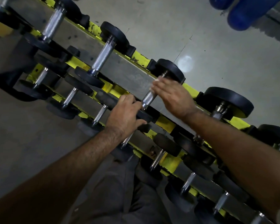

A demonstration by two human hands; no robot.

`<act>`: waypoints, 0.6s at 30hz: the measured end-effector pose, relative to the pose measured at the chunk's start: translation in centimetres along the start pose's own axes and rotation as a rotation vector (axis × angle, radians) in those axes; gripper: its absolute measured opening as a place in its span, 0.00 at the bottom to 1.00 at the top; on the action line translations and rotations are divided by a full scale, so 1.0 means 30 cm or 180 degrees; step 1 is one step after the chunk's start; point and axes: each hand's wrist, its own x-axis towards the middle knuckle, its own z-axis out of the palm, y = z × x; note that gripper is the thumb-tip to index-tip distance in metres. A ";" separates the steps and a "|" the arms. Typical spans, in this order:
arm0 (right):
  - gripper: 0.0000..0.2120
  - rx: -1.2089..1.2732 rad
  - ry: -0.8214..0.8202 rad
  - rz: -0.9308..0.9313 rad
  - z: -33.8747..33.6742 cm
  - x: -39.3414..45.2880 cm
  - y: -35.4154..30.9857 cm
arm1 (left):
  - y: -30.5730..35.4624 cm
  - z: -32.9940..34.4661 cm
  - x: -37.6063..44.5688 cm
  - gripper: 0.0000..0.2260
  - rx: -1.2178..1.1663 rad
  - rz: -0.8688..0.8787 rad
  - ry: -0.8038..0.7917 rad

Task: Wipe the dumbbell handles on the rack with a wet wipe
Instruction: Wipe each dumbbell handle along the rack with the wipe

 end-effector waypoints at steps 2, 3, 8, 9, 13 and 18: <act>0.18 -0.0040 0.0069 0.0271 -0.013 0.013 -0.003 | -0.005 0.002 -0.003 0.23 -0.0057 -0.0025 0.0019; 0.19 0.0011 0.0075 0.0369 -0.007 0.011 -0.035 | -0.008 0.000 -0.006 0.22 -0.0103 -0.0034 0.0029; 0.19 0.0139 -0.0199 -0.0285 -0.016 -0.004 -0.048 | -0.025 -0.006 -0.011 0.22 -0.0277 -0.0031 0.0056; 0.18 0.0065 -0.0088 -0.0171 -0.021 0.009 -0.012 | -0.027 -0.007 -0.009 0.22 -0.0277 -0.0044 0.0043; 0.19 0.0154 -0.0100 0.0166 0.006 -0.006 -0.078 | -0.031 -0.010 -0.008 0.23 -0.0292 0.0008 0.0026; 0.20 0.0200 -0.0367 -0.0459 -0.009 0.001 -0.045 | -0.045 -0.006 -0.002 0.24 -0.0318 0.0034 0.0020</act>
